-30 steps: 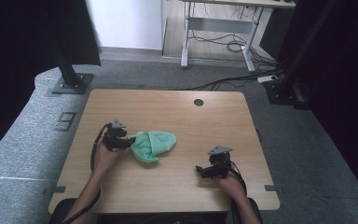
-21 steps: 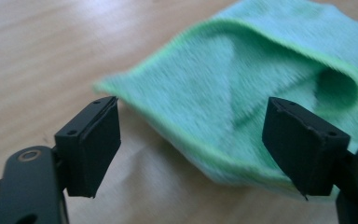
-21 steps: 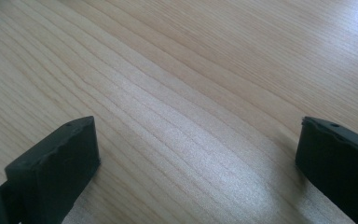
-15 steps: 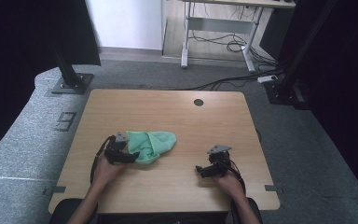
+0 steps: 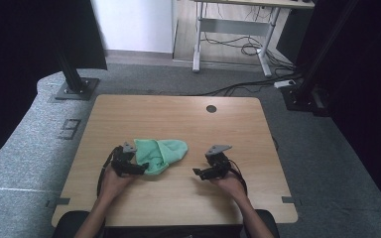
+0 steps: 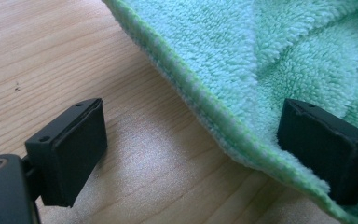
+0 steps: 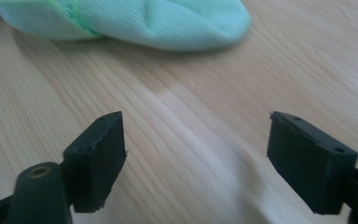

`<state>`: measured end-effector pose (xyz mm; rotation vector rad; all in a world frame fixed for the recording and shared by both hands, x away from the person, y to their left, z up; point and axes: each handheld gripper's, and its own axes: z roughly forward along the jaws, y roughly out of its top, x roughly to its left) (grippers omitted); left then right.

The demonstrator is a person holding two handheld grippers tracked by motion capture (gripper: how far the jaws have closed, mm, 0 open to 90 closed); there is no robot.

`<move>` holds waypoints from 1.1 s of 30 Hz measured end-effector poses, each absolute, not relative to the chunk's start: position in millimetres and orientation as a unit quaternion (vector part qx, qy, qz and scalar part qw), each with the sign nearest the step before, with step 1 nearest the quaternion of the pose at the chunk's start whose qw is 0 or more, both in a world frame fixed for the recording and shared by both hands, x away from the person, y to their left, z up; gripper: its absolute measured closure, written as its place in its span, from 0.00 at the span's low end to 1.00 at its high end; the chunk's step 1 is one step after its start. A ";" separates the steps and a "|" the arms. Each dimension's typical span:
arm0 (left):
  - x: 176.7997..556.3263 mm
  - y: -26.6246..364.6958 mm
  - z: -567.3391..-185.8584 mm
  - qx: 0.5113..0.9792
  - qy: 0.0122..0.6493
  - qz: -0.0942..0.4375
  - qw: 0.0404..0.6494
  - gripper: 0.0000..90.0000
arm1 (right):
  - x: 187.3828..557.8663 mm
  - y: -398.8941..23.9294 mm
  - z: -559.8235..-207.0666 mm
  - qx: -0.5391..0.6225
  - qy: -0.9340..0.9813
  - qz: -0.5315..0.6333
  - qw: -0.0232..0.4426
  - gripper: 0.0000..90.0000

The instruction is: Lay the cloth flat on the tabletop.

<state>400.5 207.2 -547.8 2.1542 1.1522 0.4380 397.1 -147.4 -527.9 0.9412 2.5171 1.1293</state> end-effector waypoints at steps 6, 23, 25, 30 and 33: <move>400.5 207.2 -547.8 0.821 0.440 0.167 0.324 0.09 | 411.4 -117.8 -523.5 0.286 0.869 0.389 0.105 0.33; 400.4 207.3 -547.7 0.822 0.439 0.167 0.323 0.09 | 432.9 -75.1 -534.0 0.234 0.895 0.361 0.114 0.77; 400.4 207.2 -547.8 0.821 0.439 0.167 0.323 0.09 | 431.2 -75.9 -528.8 0.235 0.894 0.366 0.110 0.85; 399.0 206.2 -547.5 0.825 0.429 0.165 0.330 0.13 | 421.5 -81.8 -497.7 0.226 0.890 0.380 0.107 0.90; 398.9 203.9 -547.3 0.830 0.419 0.160 0.332 0.13 | 417.2 -85.2 -472.4 0.222 0.889 0.384 0.115 0.91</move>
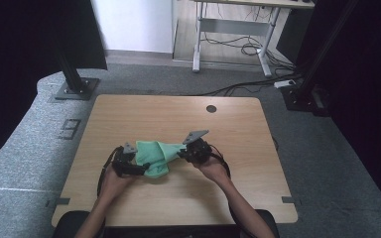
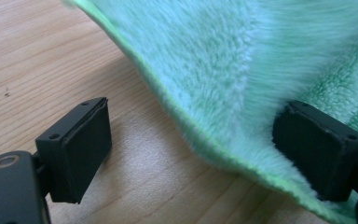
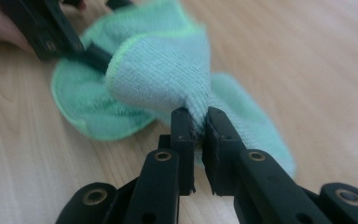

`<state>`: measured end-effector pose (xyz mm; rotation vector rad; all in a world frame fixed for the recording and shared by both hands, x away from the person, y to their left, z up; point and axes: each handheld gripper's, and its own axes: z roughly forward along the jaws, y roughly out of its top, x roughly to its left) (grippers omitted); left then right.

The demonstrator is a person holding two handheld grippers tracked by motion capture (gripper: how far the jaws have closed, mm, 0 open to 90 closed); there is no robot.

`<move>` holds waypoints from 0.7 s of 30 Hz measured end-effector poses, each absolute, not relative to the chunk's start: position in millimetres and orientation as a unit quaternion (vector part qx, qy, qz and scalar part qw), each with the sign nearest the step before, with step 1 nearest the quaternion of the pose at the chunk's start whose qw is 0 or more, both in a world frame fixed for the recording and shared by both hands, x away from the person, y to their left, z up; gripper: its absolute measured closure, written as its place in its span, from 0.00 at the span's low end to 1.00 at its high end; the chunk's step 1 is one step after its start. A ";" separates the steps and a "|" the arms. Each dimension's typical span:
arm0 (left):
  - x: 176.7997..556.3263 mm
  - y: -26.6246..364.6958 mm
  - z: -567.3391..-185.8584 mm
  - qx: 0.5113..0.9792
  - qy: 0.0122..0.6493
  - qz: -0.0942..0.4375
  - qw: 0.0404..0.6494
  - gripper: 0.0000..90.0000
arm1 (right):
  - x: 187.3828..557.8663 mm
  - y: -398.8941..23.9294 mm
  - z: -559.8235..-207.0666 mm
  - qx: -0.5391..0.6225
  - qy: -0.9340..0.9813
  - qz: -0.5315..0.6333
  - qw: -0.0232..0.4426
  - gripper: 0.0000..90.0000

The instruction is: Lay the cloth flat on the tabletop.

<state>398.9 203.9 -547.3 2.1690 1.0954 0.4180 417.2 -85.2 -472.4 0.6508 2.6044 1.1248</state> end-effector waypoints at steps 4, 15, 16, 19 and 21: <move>398.7 198.5 -547.4 0.834 0.411 0.158 0.332 0.13 | 424.8 -83.6 -449.6 0.228 0.887 0.377 0.136 0.91; 401.7 202.9 -548.2 0.824 0.438 0.163 0.321 0.04 | 476.2 -90.6 -479.2 0.307 0.879 0.339 0.139 0.62; 401.9 202.8 -547.9 0.825 0.438 0.163 0.319 0.04 | 472.8 -92.8 -479.4 0.303 0.879 0.342 0.135 0.61; 400.6 202.5 -541.2 0.826 0.435 0.182 0.309 0.04 | 460.8 -98.2 -477.2 0.290 0.882 0.350 0.125 0.59; 396.8 204.5 -532.7 0.820 0.435 0.186 0.321 0.05 | 452.1 -102.1 -477.1 0.281 0.884 0.355 0.120 0.56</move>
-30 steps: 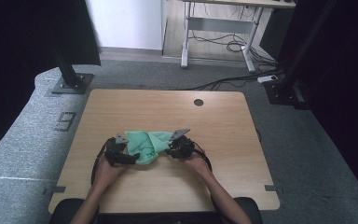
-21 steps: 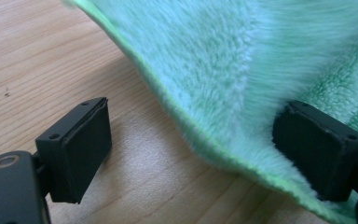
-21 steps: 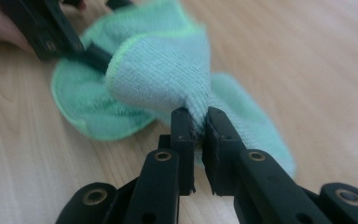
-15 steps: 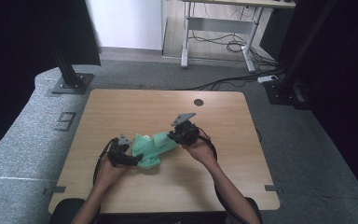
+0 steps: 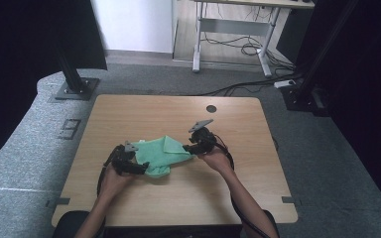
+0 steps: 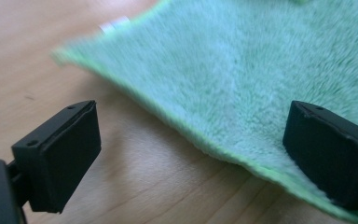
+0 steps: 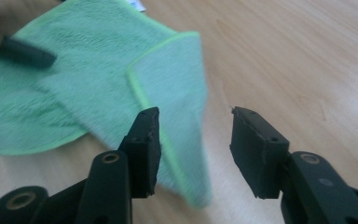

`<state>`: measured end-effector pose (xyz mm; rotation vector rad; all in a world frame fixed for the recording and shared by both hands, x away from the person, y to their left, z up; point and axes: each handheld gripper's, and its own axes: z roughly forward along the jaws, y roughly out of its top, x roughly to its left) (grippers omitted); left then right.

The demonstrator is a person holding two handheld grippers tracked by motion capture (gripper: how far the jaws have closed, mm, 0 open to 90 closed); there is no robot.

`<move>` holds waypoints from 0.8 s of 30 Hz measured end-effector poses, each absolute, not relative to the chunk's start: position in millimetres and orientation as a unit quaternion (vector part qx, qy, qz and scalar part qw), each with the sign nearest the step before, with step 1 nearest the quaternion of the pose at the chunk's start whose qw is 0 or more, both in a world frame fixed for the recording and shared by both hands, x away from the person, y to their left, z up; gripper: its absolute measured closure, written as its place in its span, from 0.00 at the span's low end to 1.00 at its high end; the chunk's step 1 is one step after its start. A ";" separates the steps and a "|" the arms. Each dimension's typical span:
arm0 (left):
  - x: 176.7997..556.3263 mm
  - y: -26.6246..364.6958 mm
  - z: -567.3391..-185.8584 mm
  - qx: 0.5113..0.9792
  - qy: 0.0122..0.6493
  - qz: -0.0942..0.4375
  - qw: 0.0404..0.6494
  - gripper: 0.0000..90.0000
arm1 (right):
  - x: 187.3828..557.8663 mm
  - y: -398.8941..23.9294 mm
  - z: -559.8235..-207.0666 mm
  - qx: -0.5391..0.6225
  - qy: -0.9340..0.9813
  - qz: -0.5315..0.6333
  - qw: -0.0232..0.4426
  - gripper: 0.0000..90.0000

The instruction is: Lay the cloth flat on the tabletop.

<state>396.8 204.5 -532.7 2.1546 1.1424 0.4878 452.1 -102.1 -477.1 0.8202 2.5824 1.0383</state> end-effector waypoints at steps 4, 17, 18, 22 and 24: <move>389.1 208.8 -523.3 0.813 0.432 0.170 0.351 0.07 | 444.7 -106.7 -487.4 0.279 0.886 0.352 0.116 0.54; 391.1 198.9 -537.1 0.839 0.423 0.180 0.290 0.08 | 435.0 -103.7 -468.4 0.266 0.888 0.357 0.114 0.92; 391.6 199.1 -536.1 0.838 0.423 0.180 0.294 0.08 | 433.5 -102.6 -456.3 0.262 0.885 0.365 0.121 0.92; 397.8 195.9 -537.8 0.839 0.423 0.184 0.288 0.09 | 443.9 -93.5 -423.4 0.266 0.877 0.371 0.151 0.89; 400.4 194.7 -541.0 0.837 0.427 0.184 0.288 0.08 | 461.7 -88.0 -428.9 0.278 0.882 0.342 0.168 0.75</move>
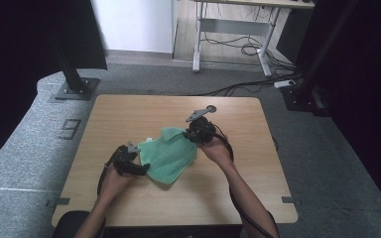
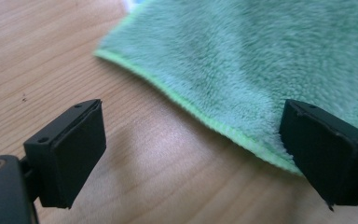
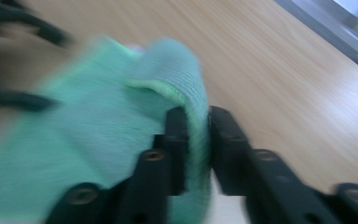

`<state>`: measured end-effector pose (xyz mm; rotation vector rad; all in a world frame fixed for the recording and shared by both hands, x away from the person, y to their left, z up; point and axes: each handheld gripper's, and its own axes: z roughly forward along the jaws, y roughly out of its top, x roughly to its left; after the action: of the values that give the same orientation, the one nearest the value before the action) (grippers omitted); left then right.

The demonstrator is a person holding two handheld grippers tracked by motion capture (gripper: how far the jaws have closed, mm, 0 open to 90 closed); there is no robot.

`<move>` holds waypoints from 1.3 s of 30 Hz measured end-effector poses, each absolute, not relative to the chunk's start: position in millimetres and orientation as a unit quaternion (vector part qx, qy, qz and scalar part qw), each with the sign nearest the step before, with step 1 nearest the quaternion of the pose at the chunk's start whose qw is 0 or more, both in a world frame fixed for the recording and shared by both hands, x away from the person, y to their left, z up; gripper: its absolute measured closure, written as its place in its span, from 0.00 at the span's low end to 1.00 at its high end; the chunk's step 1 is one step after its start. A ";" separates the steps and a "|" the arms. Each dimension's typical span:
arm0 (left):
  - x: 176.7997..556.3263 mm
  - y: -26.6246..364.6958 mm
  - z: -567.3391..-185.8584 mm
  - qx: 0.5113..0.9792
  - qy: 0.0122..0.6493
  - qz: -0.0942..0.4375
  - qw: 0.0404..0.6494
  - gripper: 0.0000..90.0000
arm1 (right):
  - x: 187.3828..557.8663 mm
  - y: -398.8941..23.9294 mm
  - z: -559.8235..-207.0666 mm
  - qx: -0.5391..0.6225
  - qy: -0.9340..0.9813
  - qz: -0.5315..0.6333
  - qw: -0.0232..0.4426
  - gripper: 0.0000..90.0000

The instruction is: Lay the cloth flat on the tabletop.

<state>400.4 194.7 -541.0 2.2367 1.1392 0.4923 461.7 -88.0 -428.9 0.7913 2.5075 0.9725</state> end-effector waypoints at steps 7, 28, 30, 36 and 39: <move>398.8 197.0 -537.2 0.833 0.423 0.194 0.299 0.08 | 486.4 -104.0 -488.6 0.344 0.879 0.298 0.144 0.48; 396.3 197.8 -545.6 0.823 0.447 0.163 0.310 0.07 | 439.9 -129.9 -514.5 0.325 0.891 0.289 0.132 0.86; 394.2 195.8 -544.8 0.826 0.443 0.165 0.306 0.07 | 440.9 -142.3 -510.4 0.342 0.884 0.289 0.138 0.79; 388.0 186.5 -542.4 0.838 0.425 0.169 0.298 0.07 | 444.4 -173.5 -526.6 0.387 0.870 0.276 0.129 0.61; 387.9 183.9 -536.4 0.842 0.411 0.182 0.297 0.07 | 439.7 -175.9 -524.8 0.388 0.864 0.288 0.142 0.53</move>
<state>387.9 183.9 -536.4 2.2386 1.0928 0.4850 439.7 -175.9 -524.8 1.1191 2.4947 0.8308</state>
